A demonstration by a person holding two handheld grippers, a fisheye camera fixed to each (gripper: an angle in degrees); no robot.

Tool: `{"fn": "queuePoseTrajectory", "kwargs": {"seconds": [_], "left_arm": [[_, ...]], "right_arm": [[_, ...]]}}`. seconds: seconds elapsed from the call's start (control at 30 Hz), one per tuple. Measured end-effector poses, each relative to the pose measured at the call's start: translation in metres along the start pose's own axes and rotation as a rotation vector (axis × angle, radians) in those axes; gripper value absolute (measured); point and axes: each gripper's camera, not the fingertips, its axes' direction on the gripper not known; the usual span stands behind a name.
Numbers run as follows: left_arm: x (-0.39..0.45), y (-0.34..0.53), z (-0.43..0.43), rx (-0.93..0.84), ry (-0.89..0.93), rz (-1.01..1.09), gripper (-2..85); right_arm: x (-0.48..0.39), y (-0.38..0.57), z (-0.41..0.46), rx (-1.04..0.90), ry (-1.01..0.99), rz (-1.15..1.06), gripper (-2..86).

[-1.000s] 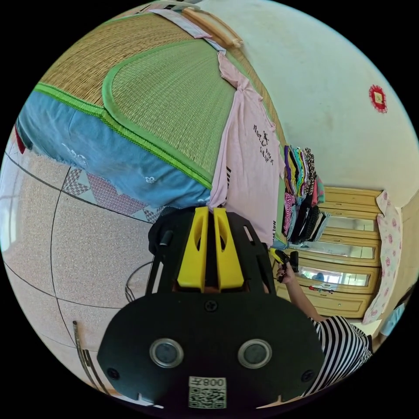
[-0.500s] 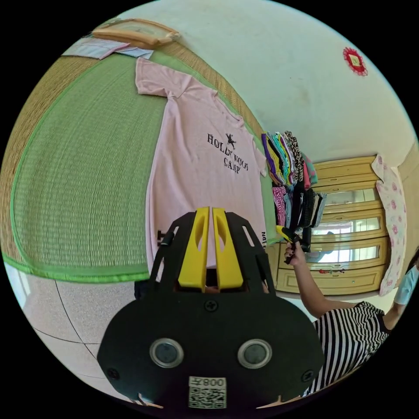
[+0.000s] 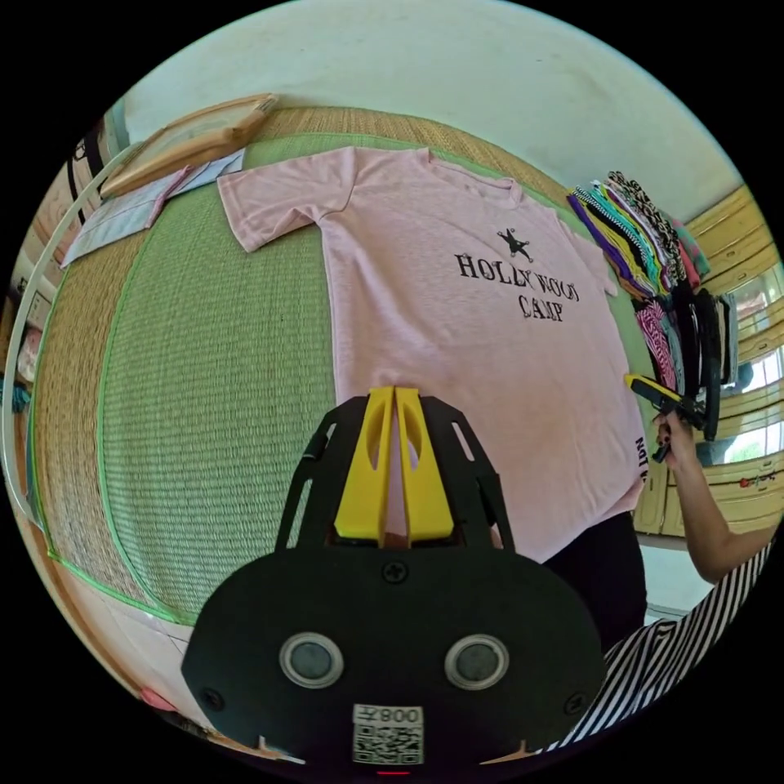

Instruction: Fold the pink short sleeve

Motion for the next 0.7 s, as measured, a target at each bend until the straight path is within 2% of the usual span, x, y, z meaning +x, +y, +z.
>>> {"fn": "queuePoseTrajectory", "kwargs": {"seconds": [0.07,0.2,0.27,0.37,0.53,0.7], "left_arm": [[-0.001,-0.024,-0.018,-0.031,0.041,-0.04,0.3],[0.005,-0.069,-0.085,0.163,0.173,-0.097,0.7],[0.02,-0.1,-0.105,0.202,0.219,-0.049,1.2],[0.062,-0.166,-0.117,0.194,0.309,0.07,2.5],[0.17,-0.313,-0.112,0.143,0.485,0.288,3.9],[0.286,-0.442,-0.102,0.063,0.503,0.503,4.8]], "right_arm": [[0.0,-0.001,-0.002,0.016,-0.03,0.034,0.3],[0.028,-0.009,-0.006,0.02,-0.198,0.135,0.6],[0.053,-0.014,-0.018,0.135,-0.262,0.214,1.3],[0.077,-0.036,-0.029,0.266,-0.253,0.262,4.0],[0.103,-0.098,-0.01,0.286,-0.192,0.309,6.9],[0.111,-0.134,0.012,0.285,-0.148,0.33,7.4]]}}
